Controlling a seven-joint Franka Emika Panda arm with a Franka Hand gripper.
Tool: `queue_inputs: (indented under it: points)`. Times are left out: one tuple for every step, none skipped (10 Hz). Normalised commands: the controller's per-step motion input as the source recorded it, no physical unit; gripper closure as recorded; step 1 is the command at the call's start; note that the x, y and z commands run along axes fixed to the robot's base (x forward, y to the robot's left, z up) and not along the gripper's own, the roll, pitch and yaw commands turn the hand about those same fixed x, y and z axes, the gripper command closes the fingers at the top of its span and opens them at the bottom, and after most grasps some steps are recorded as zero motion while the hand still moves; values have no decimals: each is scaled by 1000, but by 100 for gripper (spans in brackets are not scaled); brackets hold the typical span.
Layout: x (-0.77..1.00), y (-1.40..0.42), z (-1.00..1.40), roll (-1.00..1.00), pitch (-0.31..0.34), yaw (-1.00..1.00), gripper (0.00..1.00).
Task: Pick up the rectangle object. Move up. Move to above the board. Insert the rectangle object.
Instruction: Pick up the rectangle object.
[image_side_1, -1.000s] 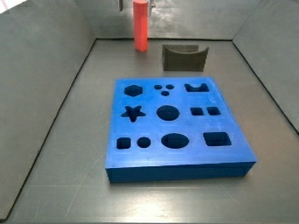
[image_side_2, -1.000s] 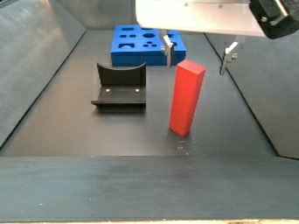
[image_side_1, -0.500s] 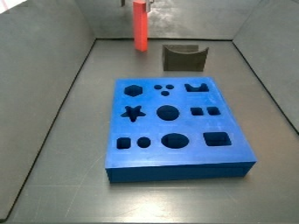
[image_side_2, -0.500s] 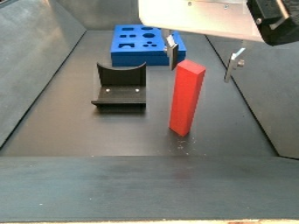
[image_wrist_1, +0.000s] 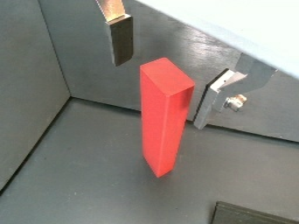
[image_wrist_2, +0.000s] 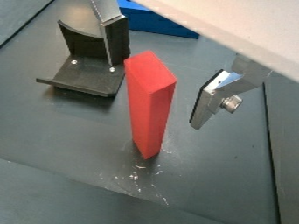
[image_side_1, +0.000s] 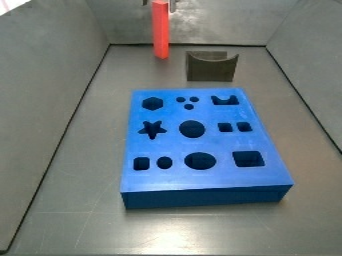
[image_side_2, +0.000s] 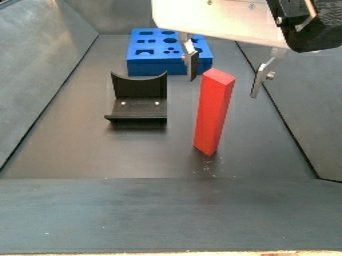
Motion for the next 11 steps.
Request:
queue_inputs:
  points:
    - [154, 0, -523, 0, -266, -63, 0]
    - [131, 0, -366, 0, -200, -66, 0]
    - [0, 0, 0, -51, -6, 0, 0]
    - [0, 0, 0, 0, 0, 0, 100]
    - [0, 0, 0, 0, 0, 0, 100]
    - [0, 0, 0, 0, 0, 0, 100]
    - [0, 0, 0, 0, 0, 0, 100]
    - [0, 0, 0, 0, 0, 0, 100]
    - [0, 0, 0, 0, 0, 0, 100]
    - [0, 0, 0, 0, 0, 0, 100]
    - [0, 0, 0, 0, 0, 0, 100]
